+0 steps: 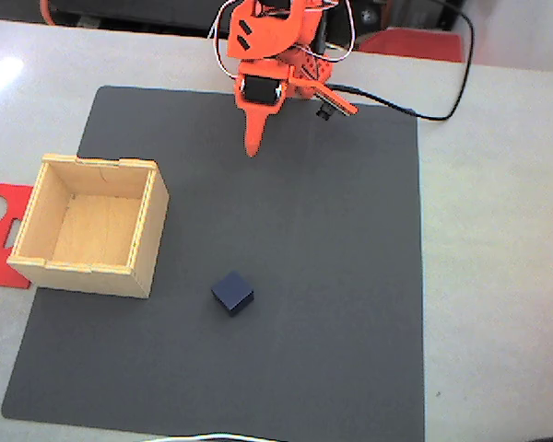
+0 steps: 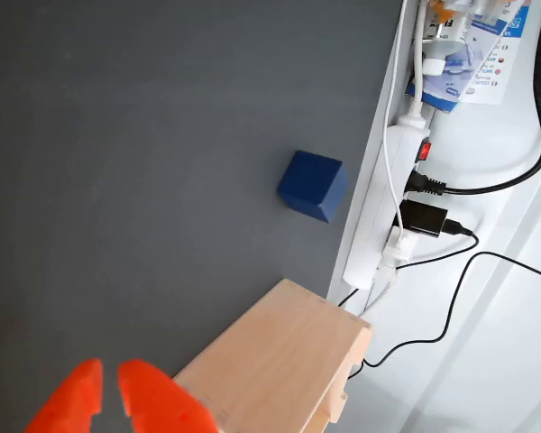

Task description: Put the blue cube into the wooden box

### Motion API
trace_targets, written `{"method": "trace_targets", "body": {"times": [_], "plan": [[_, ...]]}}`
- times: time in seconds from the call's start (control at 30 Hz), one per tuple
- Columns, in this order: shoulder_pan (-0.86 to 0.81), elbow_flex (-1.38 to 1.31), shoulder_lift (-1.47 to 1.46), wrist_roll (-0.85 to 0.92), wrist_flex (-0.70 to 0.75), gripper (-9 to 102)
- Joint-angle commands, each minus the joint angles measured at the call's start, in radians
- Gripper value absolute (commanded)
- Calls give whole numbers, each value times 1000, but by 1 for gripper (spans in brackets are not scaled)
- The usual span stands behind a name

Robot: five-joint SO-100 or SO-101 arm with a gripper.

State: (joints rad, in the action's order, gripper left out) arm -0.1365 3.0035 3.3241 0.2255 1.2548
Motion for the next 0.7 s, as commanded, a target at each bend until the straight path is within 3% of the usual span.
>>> {"method": "trace_targets", "body": {"times": [0.0,0.6,0.67], "plan": [[6,-5,14,8,3,0],[18,-5,14,9,3,1],[25,-5,14,11,3,5]]}}
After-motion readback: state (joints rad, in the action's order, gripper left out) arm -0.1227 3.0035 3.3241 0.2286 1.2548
